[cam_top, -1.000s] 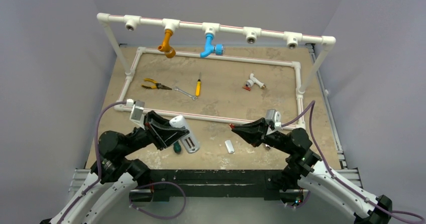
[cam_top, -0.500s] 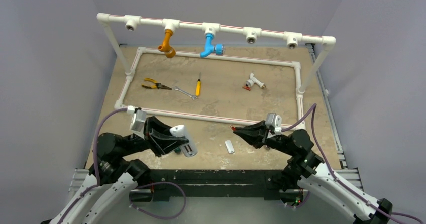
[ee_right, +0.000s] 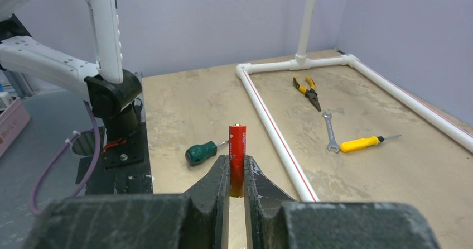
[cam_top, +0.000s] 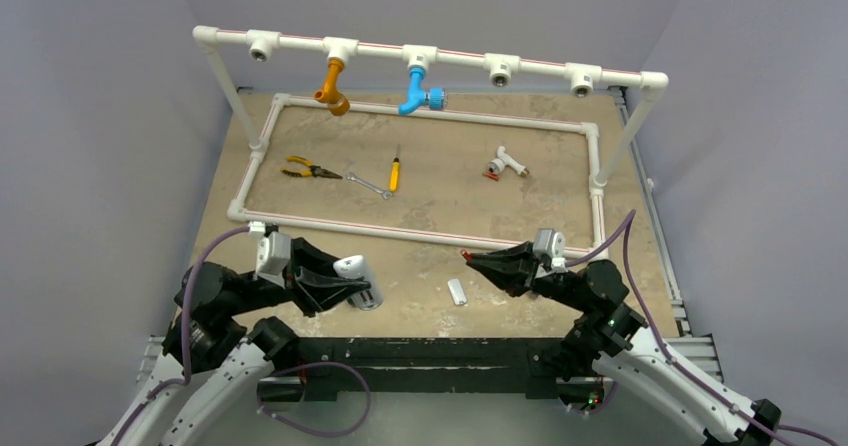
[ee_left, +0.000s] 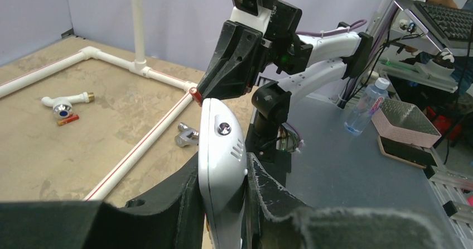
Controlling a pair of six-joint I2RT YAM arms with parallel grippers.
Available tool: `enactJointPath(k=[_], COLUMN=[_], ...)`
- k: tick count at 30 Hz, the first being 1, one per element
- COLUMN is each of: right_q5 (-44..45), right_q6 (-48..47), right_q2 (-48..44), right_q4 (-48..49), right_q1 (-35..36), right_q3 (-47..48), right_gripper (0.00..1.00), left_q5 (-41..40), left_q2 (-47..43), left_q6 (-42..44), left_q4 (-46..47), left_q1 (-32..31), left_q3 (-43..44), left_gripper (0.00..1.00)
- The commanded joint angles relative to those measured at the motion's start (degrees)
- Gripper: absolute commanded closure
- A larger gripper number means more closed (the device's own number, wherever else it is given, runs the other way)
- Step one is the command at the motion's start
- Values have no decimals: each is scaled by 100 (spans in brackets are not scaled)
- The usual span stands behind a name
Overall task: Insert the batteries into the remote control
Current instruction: Load the battery into the remote control.
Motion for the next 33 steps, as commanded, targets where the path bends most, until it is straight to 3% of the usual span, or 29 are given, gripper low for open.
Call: enactJointPath(k=[1,13,20,22,25,28,33], right_q5=[-76,435,880,761,811,1447,2326], right_q6=[-133,-24,441,494,607,376,159], right_q2=[-84,205,550,892,1158,1189,1416], right_q4=[115,-358,101,239,676,755,641], right_q1=[25,25,25,37,304,808,1580], right_q3=[-4,258,164,224,260,380,774], right_gripper=[100,100,100,100,100,100,100], left_q5=[34,-593,-2610,-2632,-2212,-2024,-2166], left_q2=[29,52,531,708,912,1081,1137], left_q6=[495,334,-1551,-2138,-2899,-3530,-3729], left_q4=[-305,-550,-649,-209,1156,2304,2357], left_q1=[30,26,30,28,27,27,27], left_q3=[384,570,214,-215,-1037,-1535,-1602], left_gripper=[100,100,100,100,100,100,100])
